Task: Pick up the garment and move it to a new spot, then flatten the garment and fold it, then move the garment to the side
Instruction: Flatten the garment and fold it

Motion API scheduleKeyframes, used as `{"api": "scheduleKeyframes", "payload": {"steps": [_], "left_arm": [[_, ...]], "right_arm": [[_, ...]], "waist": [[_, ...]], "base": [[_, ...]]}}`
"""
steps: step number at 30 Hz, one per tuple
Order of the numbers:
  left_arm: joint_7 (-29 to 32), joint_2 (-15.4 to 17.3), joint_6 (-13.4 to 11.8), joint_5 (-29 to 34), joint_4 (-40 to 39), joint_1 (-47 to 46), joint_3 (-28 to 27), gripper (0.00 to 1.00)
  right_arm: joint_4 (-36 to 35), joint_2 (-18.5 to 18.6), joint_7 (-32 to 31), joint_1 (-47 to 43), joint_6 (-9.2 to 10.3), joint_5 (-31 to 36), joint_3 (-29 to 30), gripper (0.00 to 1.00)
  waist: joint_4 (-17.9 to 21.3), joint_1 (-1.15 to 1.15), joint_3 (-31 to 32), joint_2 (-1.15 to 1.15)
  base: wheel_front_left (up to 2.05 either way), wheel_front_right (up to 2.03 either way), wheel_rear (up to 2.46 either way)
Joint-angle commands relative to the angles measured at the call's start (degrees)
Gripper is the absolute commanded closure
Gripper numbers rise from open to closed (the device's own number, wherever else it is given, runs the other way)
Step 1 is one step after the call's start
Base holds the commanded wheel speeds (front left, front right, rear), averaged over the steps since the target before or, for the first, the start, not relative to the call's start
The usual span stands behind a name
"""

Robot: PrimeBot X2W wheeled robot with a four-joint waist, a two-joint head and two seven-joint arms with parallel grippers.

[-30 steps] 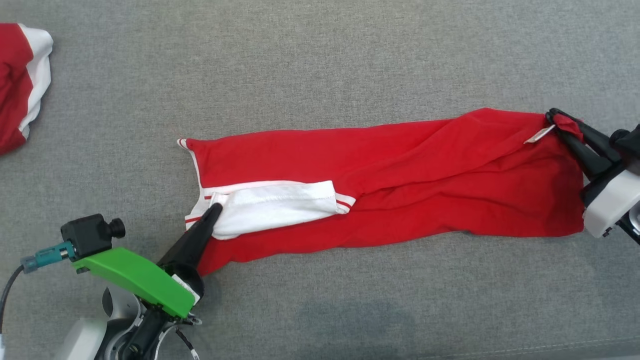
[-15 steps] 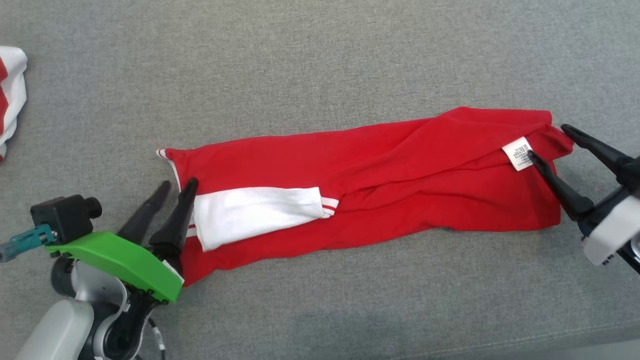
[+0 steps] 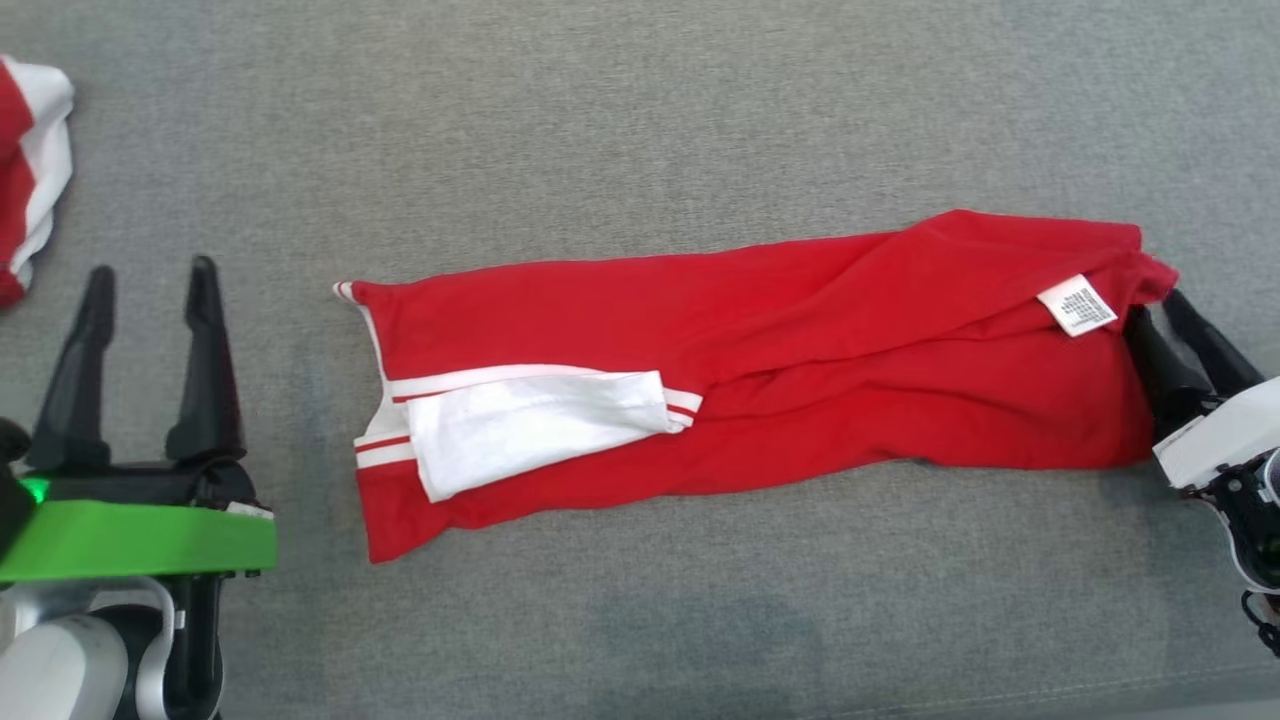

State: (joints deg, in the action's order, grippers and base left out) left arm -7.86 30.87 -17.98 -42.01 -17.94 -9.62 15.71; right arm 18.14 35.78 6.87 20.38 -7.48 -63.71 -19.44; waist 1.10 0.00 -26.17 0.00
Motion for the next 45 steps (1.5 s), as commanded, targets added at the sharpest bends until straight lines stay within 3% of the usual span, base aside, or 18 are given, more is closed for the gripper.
{"api": "scheduleKeyframes", "payload": {"steps": [1, 6, 13, 14, 15, 19, 30, 33, 38, 40, 41, 45], "left_arm": [[-0.67, -0.03, -0.52, 0.78, -0.16, 0.93, -0.41, 0.0], [-3.99, -0.4, -1.82, 2.45, -1.75, 3.2, -1.61, 0.0], [-5.59, -1.14, -1.58, 2.02, -1.84, 6.35, -2.67, 0.0], [-5.64, -1.23, -1.47, 1.87, -1.7, 6.71, -2.77, 0.0], [-5.73, -1.39, -1.34, 1.55, -1.47, 7.06, -2.77, 0.0], [-5.97, -0.68, -1.17, 1.86, -0.01, 8.9, -3.16, 0.0], [-6.33, -3.05, 1.42, -0.17, 3.45, 11.41, -1.13, 0.0], [-6.51, -3.71, 1.69, -0.66, 4.3, 12.15, -1.45, 0.0], [-6.78, -3.55, 1.9, -0.84, 5.38, 12.67, -2.04, 0.0], [-6.82, -3.45, 2.16, -0.85, 5.66, 12.26, -2.19, 0.0], [-6.82, -3.45, 2.16, -0.85, 5.66, 12.26, -2.19, 0.0], [-6.81, -3.41, 1.97, -0.86, 6.03, 11.99, -2.82, 0.0]], "right_arm": [[0.36, -0.1, -0.38, 0.17, -0.02, -0.35, 0.0, 0.0], [1.51, -2.26, -4.22, -2.48, -0.02, -3.08, -1.43, 0.0], [2.46, -3.19, -11.88, -4.6, -0.01, -5.52, -4.86, 0.0], [2.82, -3.13, -12.21, -4.37, -0.01, -5.35, -5.03, 0.55], [3.17, -3.03, -12.13, -3.89, -0.01, -5.19, -4.79, 1.0], [5.22, -1.12, -11.61, -2.73, 0.08, -6.65, -2.2, 1.0], [21.22, 12.73, -9.9, -5.94, -0.01, -15.83, 16.02, 1.0], [13.84, 14.59, -10.7, -6.13, -0.03, -18.18, 18.39, 1.0], [-8.74, 12.88, -13.59, -9.8, -0.02, -17.76, 15.13, 1.0], [-16.8, 11.32, -14.08, -11.54, -0.03, -15.05, 12.17, 1.0], [-16.8, 11.32, -14.08, -11.54, -0.03, -15.05, 12.17, 1.0], [-25.48, 5.38, -15.25, -12.69, -0.02, -7.81, 5.96, 1.0]], "waist": [[-1.08, 0.0, 0.18, 0.0], [-2.57, 0.0, 1.41, 0.0], [-3.76, 0.0, 2.39, 0.0], [-3.87, 0.0, 2.5, 0.0], [-3.94, 0.0, 2.6, 0.0], [-3.7, 0.0, 3.82, 0.0], [-5.78, 0.0, 7.77, 0.0], [-5.83, 0.0, 8.56, 0.0], [-4.95, 0.0, 8.6, 0.0], [-4.79, 0.0, 8.67, 0.0], [-4.79, 0.0, 8.67, 0.0], [-4.18, 0.0, 8.72, 0.0]], "base": [[0.0, 0.0, 0.0], [0.0, 0.0, 0.0], [0.0, 0.0, 0.0], [0.0, 0.0, 0.0], [0.0, 0.0, 0.0], [0.0, 0.0, 0.0], [0.0, 0.0, 0.0], [0.0, 0.0, 0.0], [0.0, 0.0, 0.0], [0.0, 0.0, 0.0], [0.0, 0.0, 0.0], [0.0, 0.0, 0.0]]}}
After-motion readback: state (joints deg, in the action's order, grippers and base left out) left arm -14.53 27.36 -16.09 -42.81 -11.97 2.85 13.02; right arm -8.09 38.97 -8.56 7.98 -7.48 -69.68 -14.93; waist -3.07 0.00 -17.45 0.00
